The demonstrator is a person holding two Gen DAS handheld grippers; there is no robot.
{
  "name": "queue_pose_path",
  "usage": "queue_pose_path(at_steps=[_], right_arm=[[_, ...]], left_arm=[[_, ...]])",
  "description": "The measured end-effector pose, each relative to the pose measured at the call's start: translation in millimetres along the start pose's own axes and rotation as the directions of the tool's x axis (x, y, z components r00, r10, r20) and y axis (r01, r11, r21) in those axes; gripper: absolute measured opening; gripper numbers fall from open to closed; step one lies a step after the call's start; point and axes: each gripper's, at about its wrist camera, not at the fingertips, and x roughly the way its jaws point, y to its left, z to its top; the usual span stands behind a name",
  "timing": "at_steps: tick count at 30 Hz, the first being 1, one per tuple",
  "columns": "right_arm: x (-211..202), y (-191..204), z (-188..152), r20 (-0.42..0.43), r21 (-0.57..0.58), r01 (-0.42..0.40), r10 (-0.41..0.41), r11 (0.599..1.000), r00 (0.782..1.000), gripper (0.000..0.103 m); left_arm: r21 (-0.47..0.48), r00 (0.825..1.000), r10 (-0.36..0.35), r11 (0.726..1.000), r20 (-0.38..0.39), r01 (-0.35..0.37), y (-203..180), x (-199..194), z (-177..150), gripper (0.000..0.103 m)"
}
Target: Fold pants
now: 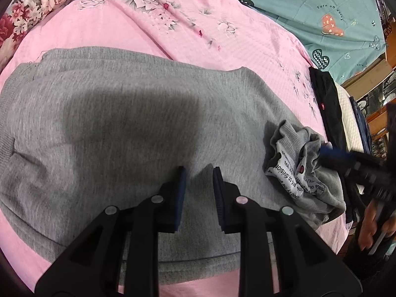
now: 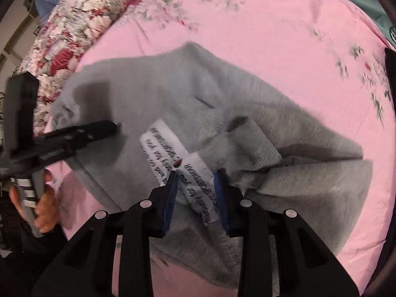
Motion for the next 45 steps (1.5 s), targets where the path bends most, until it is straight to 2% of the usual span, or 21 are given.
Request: queue_pose_path(at_steps=[2,4,7,9,12,14,15,16,18,20,21,23,25,29,32,38,40,43,45], right_arm=[[-21,2,12,0.071,-0.014,0.011,-0.010,1.000,0.997,0.033],[-26,-3,27,0.094,-0.012,0.041,-0.040,0.999,0.995,0.033],[7,-20,47,-0.010,0.021,0.035,-0.035,0.999,0.999,0.033],[44,-34,48,-0.100,0.051,0.046,-0.041,0.998,0.994,0.033],[38,-33,44,-0.056,0.046,0.050,-0.048,0.998,0.997,0.035],[17,-29,38,0.005,0.066,0.003,-0.004,0.998,1.000,0.038],[2,-28,33,0.043,0.077,-0.020,0.017,0.997,0.999,0.043],[-17,-27,25,0.095,0.085,-0.034,0.026,0.996,0.995,0.051],[-49,-23,5,0.195,0.083,-0.053,0.036,0.995,0.980,0.062],[-69,-21,-19,0.238,0.084,-0.067,0.045,0.994,0.970,0.073],[-75,-22,-29,0.246,0.095,-0.072,0.047,0.993,0.968,0.085],[-82,-23,-55,0.262,0.122,-0.092,0.058,0.988,0.963,0.089],[-85,-25,-77,0.276,0.134,-0.139,0.098,0.981,0.956,0.089],[-84,-29,-106,0.271,0.157,-0.215,0.167,0.964,0.948,0.089],[-83,-30,-118,0.262,0.170,-0.234,0.185,0.957,0.947,0.089],[-90,-32,-136,0.283,0.173,-0.262,0.207,0.949,0.937,0.089],[-94,-34,-143,0.295,0.179,-0.262,0.202,0.948,0.934,0.089],[-99,-42,-154,0.312,0.213,-0.264,0.190,0.941,0.931,0.089],[-100,-49,-161,0.319,0.236,-0.264,0.182,0.935,0.930,0.089]], left_arm=[[-0.008,1.000,-0.011,1.000,-0.002,0.011,2,1,0,0.023],[-0.008,1.000,-0.017,1.000,-0.003,0.017,3,1,0,0.023],[-0.010,1.000,-0.012,1.000,-0.013,0.012,3,4,1,0.023],[-0.009,1.000,-0.019,1.000,-0.006,0.019,3,1,1,0.023],[-0.019,0.999,-0.032,0.999,-0.015,0.032,4,-2,2,0.025],[-0.042,0.998,-0.056,0.998,-0.009,0.056,7,-13,1,0.035],[-0.045,0.998,-0.054,0.997,0.018,0.055,8,-24,-1,0.050],[-0.047,0.998,-0.035,0.998,0.056,0.038,9,-38,-3,0.060],[-0.086,0.989,0.022,0.996,0.147,-0.009,17,-76,-8,0.066],[-0.165,0.976,0.041,0.986,0.213,-0.005,32,-112,-16,0.073],[-0.210,0.970,0.059,0.978,0.234,-0.009,40,-126,-20,0.078],[-0.292,0.963,0.093,0.956,0.252,-0.016,55,-146,-30,0.081],[-0.348,0.967,0.091,0.937,0.237,-0.003,66,-153,-39,0.081],[-0.426,0.984,0.031,0.903,0.177,0.048,75,-137,-55,0.081],[-0.438,0.991,-0.019,0.896,0.135,0.077,72,-116,-59,0.081],[-0.506,0.996,0.054,0.862,0.072,-0.010,84,-69,-49,0.081],[-0.514,0.993,0.059,0.858,0.098,-0.001,90,-65,-45,0.081],[-0.498,0.986,0.104,0.867,0.130,-0.026,94,-62,-36,0.081],[-0.509,0.982,0.103,0.861,0.156,-0.010,99,-59,-31,0.083]])
